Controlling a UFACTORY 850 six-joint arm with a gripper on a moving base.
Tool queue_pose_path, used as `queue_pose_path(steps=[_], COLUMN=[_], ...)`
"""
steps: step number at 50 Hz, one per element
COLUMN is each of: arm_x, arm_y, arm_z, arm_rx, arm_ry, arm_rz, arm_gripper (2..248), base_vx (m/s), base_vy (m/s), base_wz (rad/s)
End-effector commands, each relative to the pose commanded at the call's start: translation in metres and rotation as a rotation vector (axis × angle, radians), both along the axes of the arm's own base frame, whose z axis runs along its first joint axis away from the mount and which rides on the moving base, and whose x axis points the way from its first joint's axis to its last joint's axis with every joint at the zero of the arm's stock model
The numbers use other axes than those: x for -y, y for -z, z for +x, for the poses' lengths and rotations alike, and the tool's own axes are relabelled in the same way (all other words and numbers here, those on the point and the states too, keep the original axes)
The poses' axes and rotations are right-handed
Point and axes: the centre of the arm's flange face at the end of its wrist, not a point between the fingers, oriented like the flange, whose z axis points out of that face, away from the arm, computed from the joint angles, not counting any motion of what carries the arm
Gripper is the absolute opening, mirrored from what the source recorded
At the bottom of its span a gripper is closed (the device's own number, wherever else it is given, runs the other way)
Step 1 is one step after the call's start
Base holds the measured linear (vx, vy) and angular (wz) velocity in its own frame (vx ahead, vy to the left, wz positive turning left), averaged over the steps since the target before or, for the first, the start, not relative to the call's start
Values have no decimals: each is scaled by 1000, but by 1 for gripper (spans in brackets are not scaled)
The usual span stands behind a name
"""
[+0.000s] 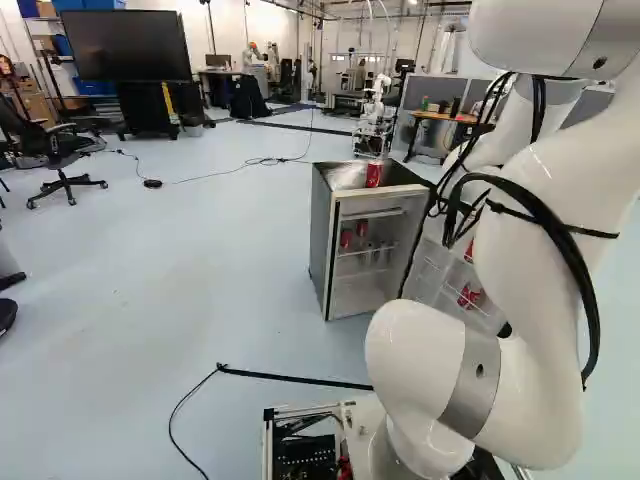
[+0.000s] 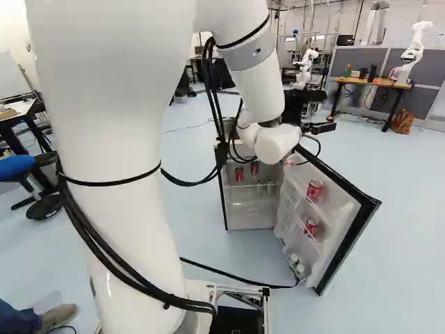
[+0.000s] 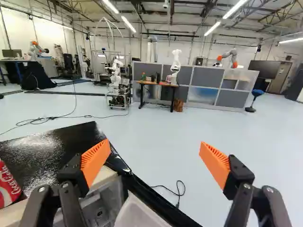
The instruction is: Grab a drink from the fridge
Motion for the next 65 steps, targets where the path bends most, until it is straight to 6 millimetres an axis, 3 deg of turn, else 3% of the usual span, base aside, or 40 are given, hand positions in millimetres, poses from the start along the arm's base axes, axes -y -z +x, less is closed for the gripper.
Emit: queue_pose_path(steps=[43, 65], arm_x=[80, 111], arm_y=[-14, -16], arm_z=[0, 22], arm_rx=[-103, -170], arm_ry=[231, 293], arm_rz=[207, 362], arm_gripper=[247, 247], base_vx=[0, 0], base_vy=[0, 0], base_wz=[0, 0])
